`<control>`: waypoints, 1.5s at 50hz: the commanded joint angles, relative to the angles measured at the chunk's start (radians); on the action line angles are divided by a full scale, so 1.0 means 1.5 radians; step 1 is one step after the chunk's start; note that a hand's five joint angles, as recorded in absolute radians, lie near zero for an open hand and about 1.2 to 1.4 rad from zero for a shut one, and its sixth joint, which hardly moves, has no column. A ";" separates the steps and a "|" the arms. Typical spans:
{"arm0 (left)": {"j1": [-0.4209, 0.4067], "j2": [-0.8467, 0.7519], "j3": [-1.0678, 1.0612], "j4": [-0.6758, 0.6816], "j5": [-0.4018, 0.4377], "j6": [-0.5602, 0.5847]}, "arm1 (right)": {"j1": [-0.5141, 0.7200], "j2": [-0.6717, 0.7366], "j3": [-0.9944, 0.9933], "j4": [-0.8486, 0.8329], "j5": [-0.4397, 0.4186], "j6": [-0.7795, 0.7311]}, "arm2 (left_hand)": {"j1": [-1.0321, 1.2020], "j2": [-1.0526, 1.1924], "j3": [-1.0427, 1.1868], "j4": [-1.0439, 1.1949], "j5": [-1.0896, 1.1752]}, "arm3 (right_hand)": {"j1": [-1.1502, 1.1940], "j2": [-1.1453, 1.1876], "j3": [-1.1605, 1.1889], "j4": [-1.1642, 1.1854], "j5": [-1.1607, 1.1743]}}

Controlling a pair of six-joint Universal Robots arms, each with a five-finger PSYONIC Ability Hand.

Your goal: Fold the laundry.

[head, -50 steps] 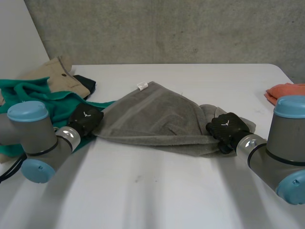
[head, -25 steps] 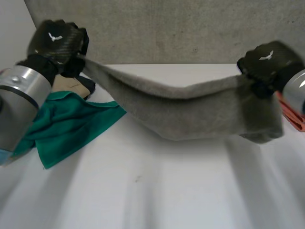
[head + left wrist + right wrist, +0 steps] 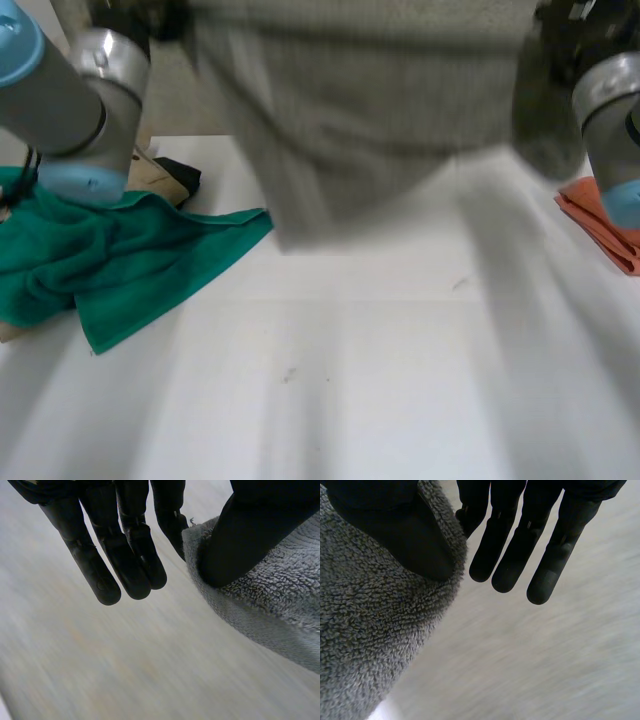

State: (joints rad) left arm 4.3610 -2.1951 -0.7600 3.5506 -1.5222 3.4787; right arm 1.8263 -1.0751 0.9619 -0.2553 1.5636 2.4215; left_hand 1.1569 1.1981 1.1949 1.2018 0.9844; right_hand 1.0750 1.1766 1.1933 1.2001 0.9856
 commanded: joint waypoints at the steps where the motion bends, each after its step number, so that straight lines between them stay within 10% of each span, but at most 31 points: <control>1: -0.018 0.032 -0.006 0.220 -0.022 0.001 | -0.005 -0.030 0.040 -0.236 -0.007 0.025 | 0.160 0.132 0.134 0.130 0.158 | 0.214 0.146 0.135 0.131 0.157; 31: -0.020 0.204 -0.654 0.039 0.014 0.005 | -0.013 0.060 0.309 0.181 -0.097 0.021 | 0.160 0.132 0.134 0.130 0.158 | 0.214 0.146 0.135 0.131 0.157; 37: -0.012 0.281 -0.733 0.039 0.063 0.006 | -0.013 -0.035 0.334 0.251 -0.105 0.013 | 0.160 0.132 0.134 0.130 0.158 | -0.354 -0.422 -0.433 -0.438 -0.411; 50: -0.010 0.305 -0.780 0.041 0.066 0.005 | -0.013 -0.034 0.177 0.281 -0.114 -0.105 | 0.160 0.132 0.134 0.130 0.158 | -0.421 -0.489 -0.500 -0.505 -0.478; 75: -0.009 0.306 -0.766 0.044 0.066 0.005 | -0.057 0.365 -0.161 0.292 -0.213 -0.294 | 0.160 0.132 0.134 0.130 0.158 | -0.318 -0.385 -0.397 -0.401 -0.374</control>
State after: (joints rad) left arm 4.3468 -1.7370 -1.9109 3.6171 -1.4231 3.4867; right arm 1.7621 -0.6070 0.8025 0.1749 1.2569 1.9766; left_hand 1.1569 1.1987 1.1953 1.2018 0.9917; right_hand 0.4505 0.4418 0.4580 0.4716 0.3028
